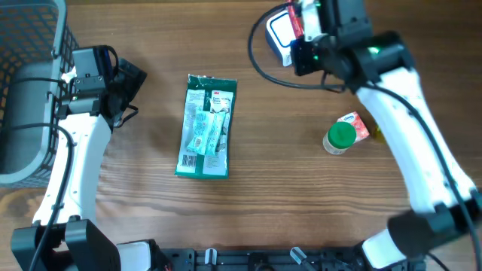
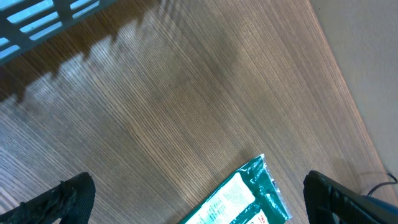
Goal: Scan the item barcode
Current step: 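Raise the sachet with right gripper to the white scanner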
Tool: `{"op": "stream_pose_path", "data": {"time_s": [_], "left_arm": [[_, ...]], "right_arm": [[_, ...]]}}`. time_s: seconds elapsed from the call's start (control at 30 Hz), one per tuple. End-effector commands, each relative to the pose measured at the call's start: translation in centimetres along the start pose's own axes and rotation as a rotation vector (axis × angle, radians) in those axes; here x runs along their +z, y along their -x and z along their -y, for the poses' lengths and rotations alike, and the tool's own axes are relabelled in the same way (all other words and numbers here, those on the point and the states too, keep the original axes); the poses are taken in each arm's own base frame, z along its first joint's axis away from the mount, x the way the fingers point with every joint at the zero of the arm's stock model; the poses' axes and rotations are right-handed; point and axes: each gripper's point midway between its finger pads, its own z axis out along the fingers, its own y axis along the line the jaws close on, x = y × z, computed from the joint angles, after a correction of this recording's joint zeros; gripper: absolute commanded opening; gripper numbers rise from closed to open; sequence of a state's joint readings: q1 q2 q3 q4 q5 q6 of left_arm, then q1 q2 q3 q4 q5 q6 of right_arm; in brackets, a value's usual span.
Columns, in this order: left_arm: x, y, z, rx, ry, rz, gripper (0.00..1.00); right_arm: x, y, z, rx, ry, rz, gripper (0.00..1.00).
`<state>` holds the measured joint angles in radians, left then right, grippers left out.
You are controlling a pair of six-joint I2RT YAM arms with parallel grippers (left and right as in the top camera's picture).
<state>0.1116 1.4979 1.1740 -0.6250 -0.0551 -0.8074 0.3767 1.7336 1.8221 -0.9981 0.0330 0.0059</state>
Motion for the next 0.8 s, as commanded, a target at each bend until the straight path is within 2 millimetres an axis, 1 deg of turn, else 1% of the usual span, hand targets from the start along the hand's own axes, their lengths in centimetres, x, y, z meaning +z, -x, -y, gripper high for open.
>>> {"op": "stream_pose_path", "data": {"time_s": [0.0, 0.07, 0.1, 0.2, 0.3, 0.47, 0.53, 0.77], "left_arm": [[-0.5, 0.7, 0.2, 0.014, -0.009, 0.024, 1.0], [-0.5, 0.7, 0.2, 0.014, -0.009, 0.024, 1.0], [-0.5, 0.7, 0.2, 0.014, -0.009, 0.024, 1.0], [-0.5, 0.7, 0.2, 0.014, -0.009, 0.024, 1.0], [-0.5, 0.7, 0.2, 0.013, -0.009, 0.024, 1.0], [-0.5, 0.7, 0.2, 0.014, -0.009, 0.024, 1.0], [-0.5, 0.7, 0.2, 0.014, -0.009, 0.024, 1.0], [-0.5, 0.7, 0.2, 0.014, -0.009, 0.024, 1.0]], "right_arm": [[5.0, -1.1, 1.7, -0.255, -0.1, -0.092, 0.05], [8.2, -1.4, 1.9, -0.333, -0.111, -0.12, 0.05], [9.3, -1.4, 2.6, -0.332, -0.161, -0.128, 0.05], [12.0, -1.7, 5.5, -0.343, -0.345, -0.165, 0.05], [14.1, -2.3, 6.4, -0.349, -0.398, -0.191, 0.05], [17.2, -2.7, 6.3, -0.346, -0.398, -0.184, 0.04], [18.1, -3.1, 6.2, -0.349, -0.397, -0.192, 0.05], [20.5, -4.9, 6.2, -0.359, -0.392, -0.232, 0.04]]}}
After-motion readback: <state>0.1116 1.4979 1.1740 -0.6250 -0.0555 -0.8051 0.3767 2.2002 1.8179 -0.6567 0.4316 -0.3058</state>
